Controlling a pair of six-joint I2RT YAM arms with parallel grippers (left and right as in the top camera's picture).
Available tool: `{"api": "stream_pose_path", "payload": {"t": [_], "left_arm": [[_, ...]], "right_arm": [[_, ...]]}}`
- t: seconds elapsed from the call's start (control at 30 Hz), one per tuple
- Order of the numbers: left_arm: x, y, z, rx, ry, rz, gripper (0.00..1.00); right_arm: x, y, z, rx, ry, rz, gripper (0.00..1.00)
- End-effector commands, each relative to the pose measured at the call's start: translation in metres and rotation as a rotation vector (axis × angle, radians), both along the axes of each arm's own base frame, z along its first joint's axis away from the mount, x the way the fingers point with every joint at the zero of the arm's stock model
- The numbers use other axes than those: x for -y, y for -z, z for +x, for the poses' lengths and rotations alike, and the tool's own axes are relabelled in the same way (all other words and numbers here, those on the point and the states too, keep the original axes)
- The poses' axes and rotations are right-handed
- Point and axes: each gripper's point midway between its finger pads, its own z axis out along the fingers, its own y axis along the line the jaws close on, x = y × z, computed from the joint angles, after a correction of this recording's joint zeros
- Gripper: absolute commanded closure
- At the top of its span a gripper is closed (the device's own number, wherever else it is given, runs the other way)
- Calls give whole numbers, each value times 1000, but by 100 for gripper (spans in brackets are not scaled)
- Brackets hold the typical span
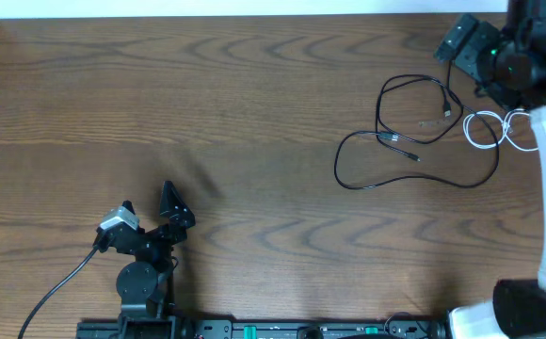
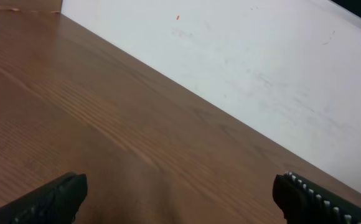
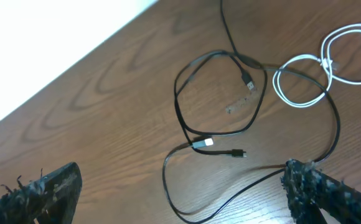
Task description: Untangle cables
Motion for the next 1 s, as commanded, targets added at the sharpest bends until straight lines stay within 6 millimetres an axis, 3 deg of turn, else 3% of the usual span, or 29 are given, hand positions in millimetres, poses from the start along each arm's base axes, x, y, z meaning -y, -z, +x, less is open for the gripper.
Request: {"api": "stream_pose_path", "payload": {"t": [0.0,0.37,0.5,0.6,0.97], "left_arm": [[1,18,0,-57,8,21,1],[1,18,0,-57,8,21,1],[1,18,0,-57,8,21,1],[1,18,0,-57,8,21,0],[1,18,0,-57,8,21,1]], "right_arm": [[3,-26,-16,68,9,-1,1],[10,-64,-44,177,24,3,1],[10,-68,-57,192,25,4,1],[11,-50,-74,153,25,2,1],[25,71,-153,-113,74,-7,1]]}}
